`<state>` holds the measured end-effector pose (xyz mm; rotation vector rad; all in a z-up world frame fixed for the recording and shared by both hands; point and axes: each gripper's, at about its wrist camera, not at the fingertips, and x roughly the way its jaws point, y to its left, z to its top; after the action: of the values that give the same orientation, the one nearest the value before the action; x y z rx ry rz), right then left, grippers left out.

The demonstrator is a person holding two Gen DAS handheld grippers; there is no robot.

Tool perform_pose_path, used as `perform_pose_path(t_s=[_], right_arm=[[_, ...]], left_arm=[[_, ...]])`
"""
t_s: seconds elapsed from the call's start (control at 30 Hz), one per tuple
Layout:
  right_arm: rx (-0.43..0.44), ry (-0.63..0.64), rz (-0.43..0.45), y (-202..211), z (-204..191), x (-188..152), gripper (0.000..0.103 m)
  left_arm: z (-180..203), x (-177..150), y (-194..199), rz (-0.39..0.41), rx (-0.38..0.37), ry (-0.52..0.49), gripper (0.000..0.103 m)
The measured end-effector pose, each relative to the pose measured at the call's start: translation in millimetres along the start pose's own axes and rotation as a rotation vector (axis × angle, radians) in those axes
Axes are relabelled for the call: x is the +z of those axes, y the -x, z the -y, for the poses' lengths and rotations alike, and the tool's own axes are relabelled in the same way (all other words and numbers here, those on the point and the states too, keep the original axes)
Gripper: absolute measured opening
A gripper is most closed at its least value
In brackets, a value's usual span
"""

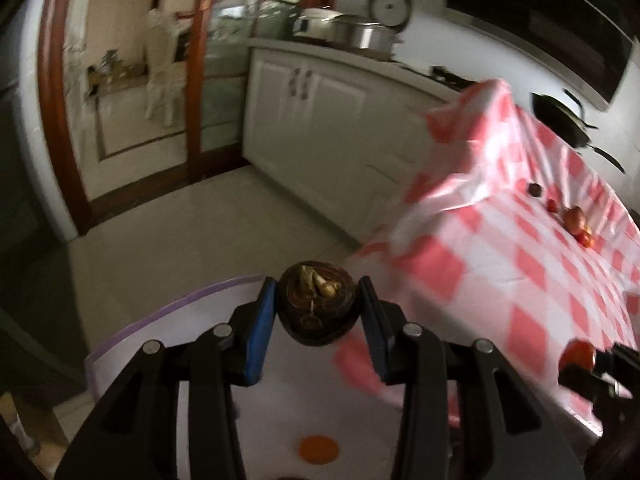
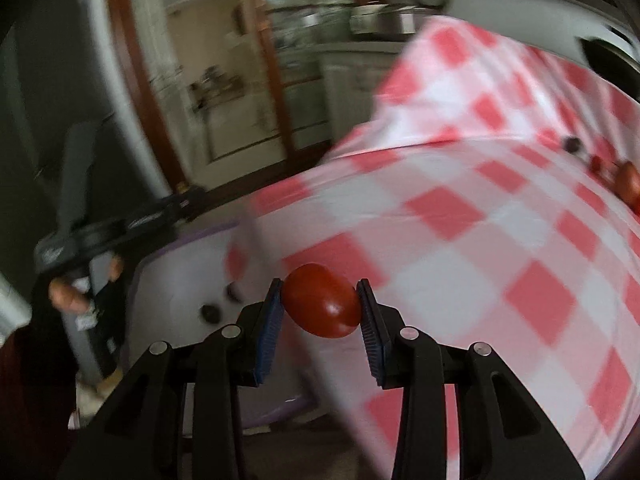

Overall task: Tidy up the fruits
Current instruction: 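Carry the passion fruit and tomato in both tools over the white box, then open the right tool to drop the tomato into the box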

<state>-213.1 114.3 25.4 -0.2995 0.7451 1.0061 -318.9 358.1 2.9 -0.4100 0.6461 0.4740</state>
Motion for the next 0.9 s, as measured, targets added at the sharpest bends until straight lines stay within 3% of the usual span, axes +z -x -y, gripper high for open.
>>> perform_pose_path(t_s=[0.17, 0.33, 0.57, 0.7, 0.9], right_arm=[[0.091, 0.134, -0.07, -21.7, -44.7, -8.6, 0.036], [0.145, 0.26, -0.221, -63.4, -82.4, -31.9, 0.036], [0.127, 0.317, -0.461, -122.6, -98.2, -60.4, 0.036], [0.076, 0.389, -0.603, -153.7, -107.1, -79.0, 0.036], [0.057, 0.433, -0.686, -171.0, -114.2, -89.8, 0.036]], left_arm=[[-33.6, -10.9, -10.4, -0.046, 0.065, 0.042, 0.041], [-48.3, -33.9, -40.5, -0.187, 0.082, 0.0, 0.041], [-30.5, -84.4, -89.4, -0.371, 0.129, -0.21, 0.042], [-32.5, -101.3, -108.2, -0.449, 0.099, -0.187, 0.042], [-32.9, -109.2, -118.1, -0.469, 0.104, -0.203, 0.042]])
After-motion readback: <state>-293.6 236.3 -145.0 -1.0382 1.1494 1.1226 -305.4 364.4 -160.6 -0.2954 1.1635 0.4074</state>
